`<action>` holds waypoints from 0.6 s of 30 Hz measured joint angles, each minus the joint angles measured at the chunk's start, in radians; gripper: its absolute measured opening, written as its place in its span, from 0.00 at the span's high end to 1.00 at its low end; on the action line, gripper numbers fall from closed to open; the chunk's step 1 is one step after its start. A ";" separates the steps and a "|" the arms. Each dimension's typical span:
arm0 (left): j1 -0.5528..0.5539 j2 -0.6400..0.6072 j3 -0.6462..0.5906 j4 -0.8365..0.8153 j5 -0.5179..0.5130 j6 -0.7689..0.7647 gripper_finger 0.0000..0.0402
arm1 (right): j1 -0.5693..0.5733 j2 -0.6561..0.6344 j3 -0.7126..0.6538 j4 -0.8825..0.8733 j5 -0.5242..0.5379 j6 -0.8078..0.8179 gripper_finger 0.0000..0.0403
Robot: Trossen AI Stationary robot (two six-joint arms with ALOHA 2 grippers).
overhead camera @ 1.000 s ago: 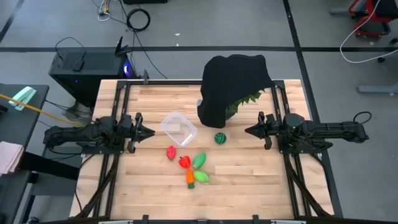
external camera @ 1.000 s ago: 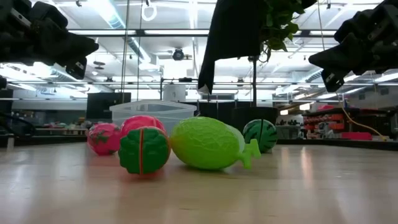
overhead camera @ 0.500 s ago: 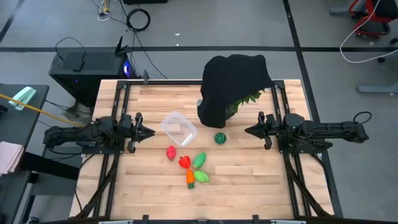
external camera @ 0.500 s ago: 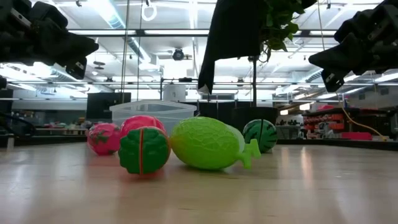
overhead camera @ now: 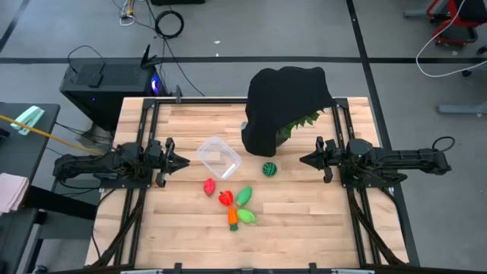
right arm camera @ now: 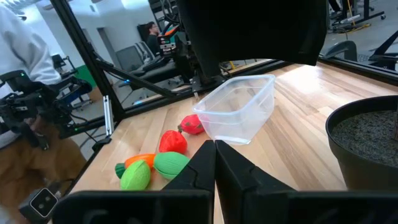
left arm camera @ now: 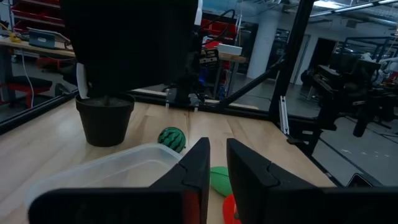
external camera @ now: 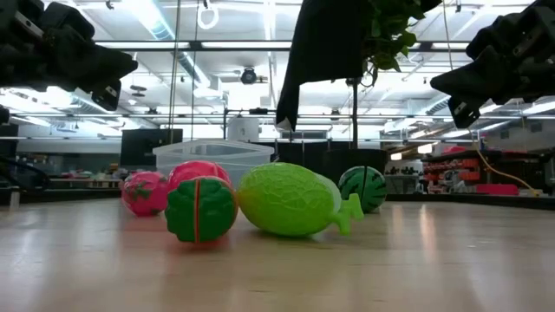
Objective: Pick and placing Produce into tupperware
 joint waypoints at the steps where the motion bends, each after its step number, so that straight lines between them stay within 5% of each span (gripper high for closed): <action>1: 0.000 0.000 0.000 0.000 0.000 0.000 0.86 | 0.000 0.000 0.000 0.000 0.000 0.000 0.97; 18: 0.000 0.000 0.000 0.000 0.000 0.000 0.85 | 0.000 0.000 0.000 0.000 0.000 0.000 0.97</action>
